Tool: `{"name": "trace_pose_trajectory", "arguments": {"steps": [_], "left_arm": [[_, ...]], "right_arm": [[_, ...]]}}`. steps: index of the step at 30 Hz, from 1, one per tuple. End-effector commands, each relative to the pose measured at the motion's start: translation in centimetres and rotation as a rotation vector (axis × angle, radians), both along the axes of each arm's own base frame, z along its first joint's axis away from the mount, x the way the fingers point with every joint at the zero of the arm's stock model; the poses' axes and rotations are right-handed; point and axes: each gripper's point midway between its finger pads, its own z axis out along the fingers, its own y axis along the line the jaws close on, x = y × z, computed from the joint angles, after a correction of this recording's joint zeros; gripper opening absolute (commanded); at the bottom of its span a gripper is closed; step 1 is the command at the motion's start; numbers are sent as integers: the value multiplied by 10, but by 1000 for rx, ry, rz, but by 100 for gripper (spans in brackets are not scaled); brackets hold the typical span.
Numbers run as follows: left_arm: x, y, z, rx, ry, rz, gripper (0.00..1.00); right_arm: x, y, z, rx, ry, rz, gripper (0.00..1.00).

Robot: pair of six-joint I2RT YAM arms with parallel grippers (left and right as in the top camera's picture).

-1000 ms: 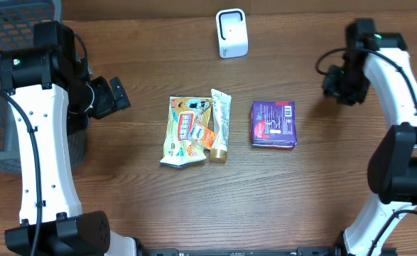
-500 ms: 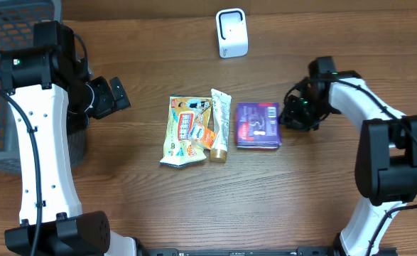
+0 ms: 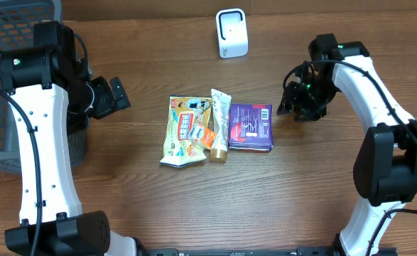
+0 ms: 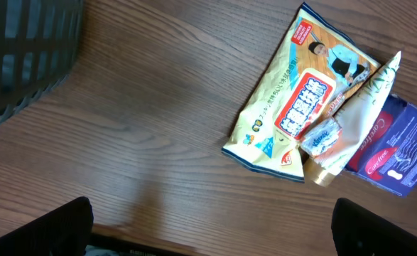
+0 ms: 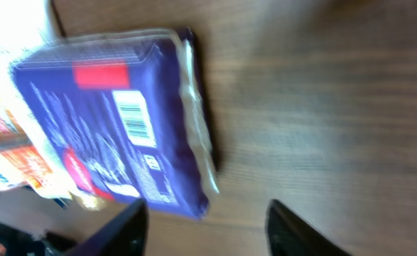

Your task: Scan the item barcode

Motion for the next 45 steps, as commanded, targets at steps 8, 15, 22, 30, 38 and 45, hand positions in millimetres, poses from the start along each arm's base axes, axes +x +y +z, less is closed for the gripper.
{"name": "trace_pose_trajectory", "arguments": {"steps": [8,15,22,30,38,45], "left_arm": [[0,3,0,4,-4,-8,100],[0,3,0,4,-4,-8,100],[0,3,0,4,-4,-8,100],[0,3,0,3,-4,-9,100],[0,3,0,4,-4,-8,100],[0,3,0,4,-4,-8,100]], "right_arm": [[-31,21,-34,153,19,98,69],[-35,38,-43,290,-14,116,64],[-32,42,-33,333,-19,115,59],[-40,51,-42,332,-27,162,55],[-43,55,-70,321,-28,80,34],[-20,23,-49,148,-30,43,4]]}}
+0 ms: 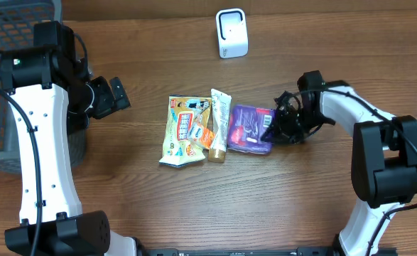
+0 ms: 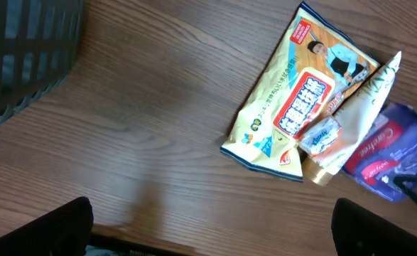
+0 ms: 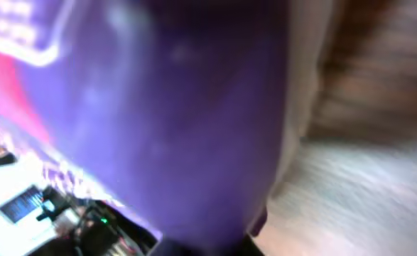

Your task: Scan the item barcode

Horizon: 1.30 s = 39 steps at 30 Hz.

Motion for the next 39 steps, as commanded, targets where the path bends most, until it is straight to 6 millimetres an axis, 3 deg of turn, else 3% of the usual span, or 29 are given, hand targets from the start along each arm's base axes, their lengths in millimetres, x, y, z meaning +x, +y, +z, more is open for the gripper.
{"name": "trace_pose_trajectory", "arguments": {"steps": [1,4,6,7,10,12,14,19,22,26,31,34,36,39], "left_arm": [[0,3,1,4,-4,-8,100],[0,3,1,4,-4,-8,100],[0,3,1,4,-4,-8,100],[0,3,1,4,-4,-8,100],[0,3,1,4,-4,-8,100],[0,3,1,4,-4,-8,100],[0,3,1,4,-4,-8,100],[0,3,1,4,-4,-8,100],[0,3,1,4,-4,-8,100],[0,3,1,4,-4,-8,100],[0,3,1,4,-4,-8,100],[0,3,1,4,-4,-8,100],[0,3,1,4,-4,-8,100],[0,3,1,4,-4,-8,100]], "right_arm": [[30,-43,19,-267,-76,-13,4],[47,-69,55,-441,-118,-43,4],[50,-97,77,-614,-112,-116,4],[44,-129,96,-810,-78,-204,4],[29,-159,118,-996,-25,-285,4],[19,-175,125,-1098,9,-325,4],[15,-182,118,-1151,21,-333,4],[6,-182,82,-1162,56,-306,4],[1,-166,67,-1116,71,-281,4],[7,-136,63,-1085,4,-231,4],[12,-70,58,-1013,-127,-117,6],[10,-25,53,-892,-166,-67,16],[11,2,54,-826,-205,-42,22],[24,11,78,-797,-255,-61,24]]}}
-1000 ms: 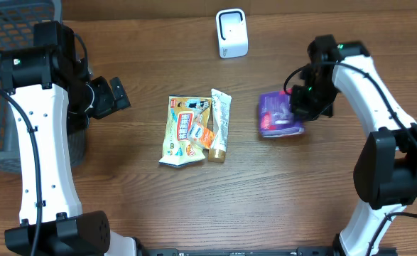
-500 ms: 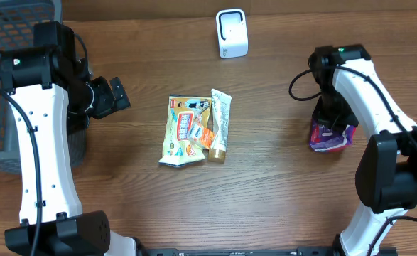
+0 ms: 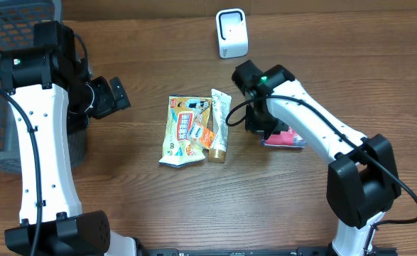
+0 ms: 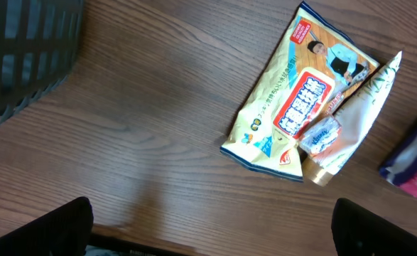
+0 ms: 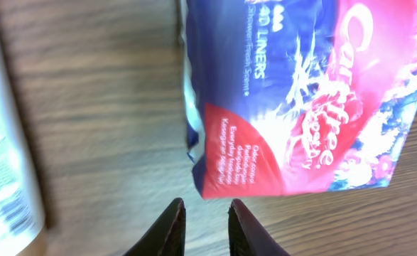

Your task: Scan the item barcode

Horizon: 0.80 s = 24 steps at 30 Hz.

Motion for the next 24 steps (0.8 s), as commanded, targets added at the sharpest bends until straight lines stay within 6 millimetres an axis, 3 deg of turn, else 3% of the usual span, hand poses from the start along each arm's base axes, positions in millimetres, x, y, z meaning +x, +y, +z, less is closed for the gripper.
{"name": "trace_pose_trajectory", "arguments": {"steps": [1,2,3,4,6,7,10,14,17,21,24], "left_arm": [[0,3,1,4,-4,-8,100],[0,3,1,4,-4,-8,100],[0,3,1,4,-4,-8,100],[0,3,1,4,-4,-8,100],[0,3,1,4,-4,-8,100],[0,3,1,4,-4,-8,100],[0,3,1,4,-4,-8,100],[0,3,1,3,-5,-8,100],[0,3,1,4,-4,-8,100],[0,3,1,4,-4,-8,100],[0,3,1,4,-4,-8,100]], "right_arm": [[24,0,39,70,-61,-15,25],[32,-8,50,76,-76,-17,26],[38,-17,57,80,-87,-27,42],[48,-33,65,83,-102,-45,65],[58,-60,68,112,-95,-82,92],[60,-71,67,145,-76,-79,100],[54,-108,49,434,25,-50,100],[46,-109,29,705,27,-11,92],[38,-110,-1,731,36,-37,86],[31,-92,-23,837,26,-36,79],[27,-91,-45,842,26,-121,69]]}}
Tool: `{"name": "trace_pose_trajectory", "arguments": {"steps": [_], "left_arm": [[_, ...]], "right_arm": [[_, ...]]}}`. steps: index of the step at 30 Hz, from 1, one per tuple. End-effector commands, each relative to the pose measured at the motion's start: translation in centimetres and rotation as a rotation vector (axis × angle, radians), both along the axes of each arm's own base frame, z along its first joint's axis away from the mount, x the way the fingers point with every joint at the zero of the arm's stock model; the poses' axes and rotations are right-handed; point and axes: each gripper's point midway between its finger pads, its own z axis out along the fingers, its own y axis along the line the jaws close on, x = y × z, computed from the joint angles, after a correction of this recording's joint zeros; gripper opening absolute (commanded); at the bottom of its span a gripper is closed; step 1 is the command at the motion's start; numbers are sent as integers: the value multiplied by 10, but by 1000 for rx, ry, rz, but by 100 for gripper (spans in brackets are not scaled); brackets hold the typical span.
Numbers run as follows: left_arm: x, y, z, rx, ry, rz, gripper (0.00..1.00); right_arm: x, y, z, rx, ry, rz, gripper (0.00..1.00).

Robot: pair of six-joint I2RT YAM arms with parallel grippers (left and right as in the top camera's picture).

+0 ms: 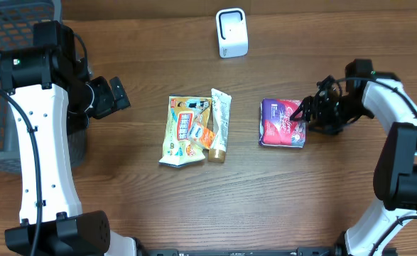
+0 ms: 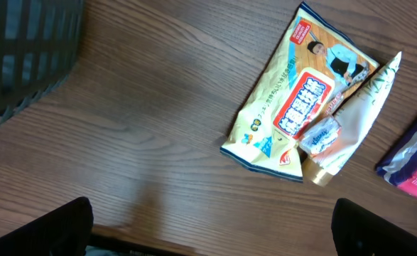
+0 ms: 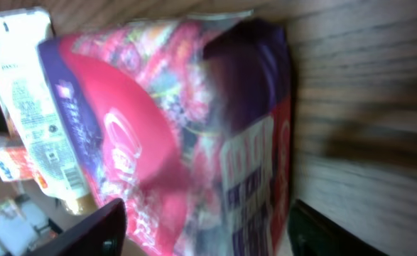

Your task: Scan the item barcode

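The purple and pink package (image 1: 282, 132) lies flat on the wooden table, pink face up, and no barcode shows on it. My right gripper (image 1: 310, 119) is low at its right end and open. In the right wrist view the package (image 3: 172, 142) fills the space between the two spread fingers (image 3: 101, 227). The white scanner (image 1: 231, 33) stands at the back centre. My left gripper (image 1: 114, 95) hangs open at the left, well away from the items, with nothing between its fingers (image 2: 59, 227).
A yellow snack bag (image 1: 183, 129) and a white tube (image 1: 220, 124) lie together left of the package, with a small sachet on them. A dark mesh basket (image 1: 13, 28) stands at the far left.
My right arm reached across the package from the back, fingers close together. Now the gripper is at the package's right end with fingers spread wide. The package stays pink face up in the same spot.
The package first lay against the tube with its barcode face up and my right gripper open to its right. Then the gripper was at its right edge with the package tilted up. After that it lay turned over, pink side up, apart from the tube.
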Motion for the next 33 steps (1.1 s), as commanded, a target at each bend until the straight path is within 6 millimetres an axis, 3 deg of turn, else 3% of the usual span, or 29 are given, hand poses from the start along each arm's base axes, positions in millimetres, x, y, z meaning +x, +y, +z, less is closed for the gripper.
{"name": "trace_pose_trajectory", "arguments": {"steps": [1,3,7,11,15,20,23,25,29,33], "left_arm": [[0,3,1,3,-5,-9,100],[0,3,1,3,-5,-9,100],[0,3,1,3,-5,-9,100],[0,3,1,3,-5,-9,100],[0,3,1,3,-5,-9,100],[0,3,1,3,-5,-9,100],[0,3,1,3,-5,-9,100],[0,3,1,3,-5,-9,100],[0,3,1,3,-5,-9,100],[0,3,1,3,-5,-9,100]], "right_arm": [[-7,9,-7,60,35,-58,66],[-9,9,-13,60,32,-63,58],[-6,9,-15,61,41,-102,22],[-4,12,-14,64,57,-128,4],[6,28,-2,138,64,-165,4],[52,54,24,227,10,-283,4],[92,78,53,296,-112,-320,4],[125,100,90,371,-245,-333,4],[169,107,132,335,-393,-451,4],[200,117,154,306,-479,-505,4]]}}
